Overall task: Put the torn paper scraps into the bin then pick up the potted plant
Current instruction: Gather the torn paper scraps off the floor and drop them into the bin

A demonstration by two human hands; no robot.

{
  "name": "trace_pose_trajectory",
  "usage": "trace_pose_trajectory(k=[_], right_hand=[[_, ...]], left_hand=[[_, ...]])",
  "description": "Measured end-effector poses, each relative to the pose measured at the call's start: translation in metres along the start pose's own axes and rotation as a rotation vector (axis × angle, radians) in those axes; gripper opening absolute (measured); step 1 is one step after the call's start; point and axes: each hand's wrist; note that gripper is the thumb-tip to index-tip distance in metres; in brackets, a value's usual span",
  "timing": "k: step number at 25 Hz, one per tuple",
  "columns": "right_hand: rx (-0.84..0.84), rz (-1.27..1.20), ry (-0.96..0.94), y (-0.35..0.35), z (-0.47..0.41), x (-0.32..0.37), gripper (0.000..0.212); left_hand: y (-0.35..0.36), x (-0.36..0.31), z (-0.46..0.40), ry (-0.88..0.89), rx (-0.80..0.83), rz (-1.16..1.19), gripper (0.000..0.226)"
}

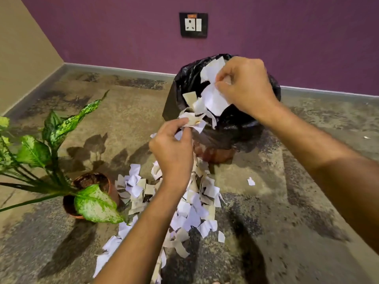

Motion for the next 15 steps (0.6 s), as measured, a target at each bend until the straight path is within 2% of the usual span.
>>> trace_pose_trajectory(k=[4,8,13,15], right_hand=[[0.065,0.071,0.114,0.014,-0.008,-0.026,0.024],[0.154,-0.051,0.128,0.024,0.004,-0.039,0.024],[0.046,-0.182,0.101,0.031,0.014,-0.051,0.024],[-0.029,-0.267,0.097,0.028,0.02,-0.052,0.027]], left_hand=[[0.016,-0.012,-0.028,0.092,0.051,-0.062,0.017],[0.042,-0.02,-0.046,0.153,0.163,-0.226,0.019],[0.063,-0.015,-0.044,0.232,0.374,-0.3,0.046],[0.061,-0.006,-0.029,0.321,0.385,-0.266,0.047]])
Point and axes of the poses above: each hand's wrist, its own z-axis away from the middle knuckle, its own y-axis out of the palm, x = y × z, and after that the axes turned 7 degrees about z, right-handed
